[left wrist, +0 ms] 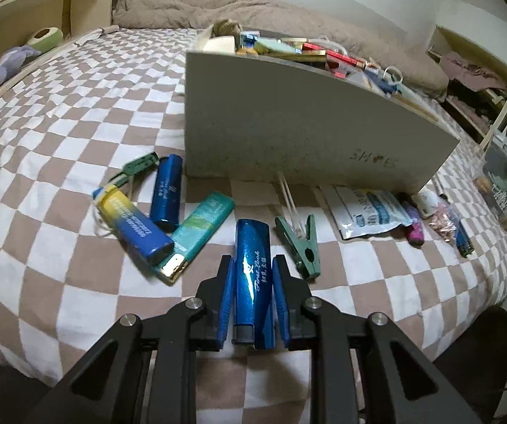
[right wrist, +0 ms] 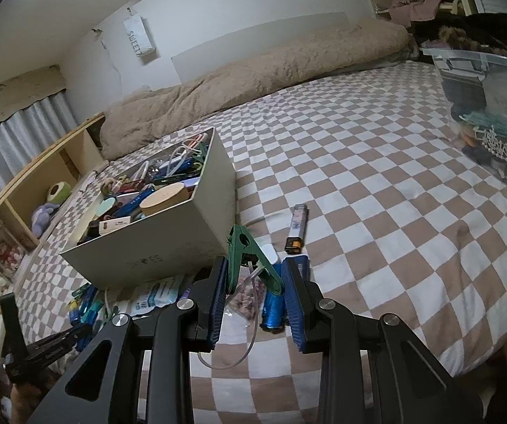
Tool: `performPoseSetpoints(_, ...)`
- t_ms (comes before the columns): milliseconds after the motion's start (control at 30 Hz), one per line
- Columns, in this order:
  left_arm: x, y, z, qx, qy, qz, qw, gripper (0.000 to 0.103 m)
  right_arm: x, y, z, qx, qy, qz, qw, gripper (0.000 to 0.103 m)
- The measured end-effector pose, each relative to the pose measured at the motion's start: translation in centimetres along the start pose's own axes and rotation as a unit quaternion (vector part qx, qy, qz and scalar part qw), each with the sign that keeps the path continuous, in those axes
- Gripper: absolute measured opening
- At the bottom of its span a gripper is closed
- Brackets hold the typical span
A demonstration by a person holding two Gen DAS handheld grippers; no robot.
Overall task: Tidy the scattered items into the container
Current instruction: 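Carry the blue lighter and green clothespin over the white box with both tools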
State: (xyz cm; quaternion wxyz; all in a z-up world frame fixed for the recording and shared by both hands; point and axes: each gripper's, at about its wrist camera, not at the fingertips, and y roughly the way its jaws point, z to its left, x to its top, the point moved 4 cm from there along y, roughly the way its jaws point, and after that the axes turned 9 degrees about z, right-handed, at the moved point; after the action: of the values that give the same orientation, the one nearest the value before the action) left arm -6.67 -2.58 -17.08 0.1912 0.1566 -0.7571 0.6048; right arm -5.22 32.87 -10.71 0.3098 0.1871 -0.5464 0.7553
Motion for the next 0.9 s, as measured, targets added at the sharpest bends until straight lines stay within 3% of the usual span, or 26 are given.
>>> performPoseSetpoints(500,4.1,-6.1,-0.4,-0.032,0.004,-0.084,0.996,0.022,2.8,-1.1,5.7,0.052,-0.053,-0.026,0.997,0.032)
performPoseSetpoints(900,10.1,-7.1,-1.5,-0.04,0.02,-0.119,0.9919,0.022,6.5,-0.4,9.1,0.081,-0.084,-0.037,0.993,0.032)
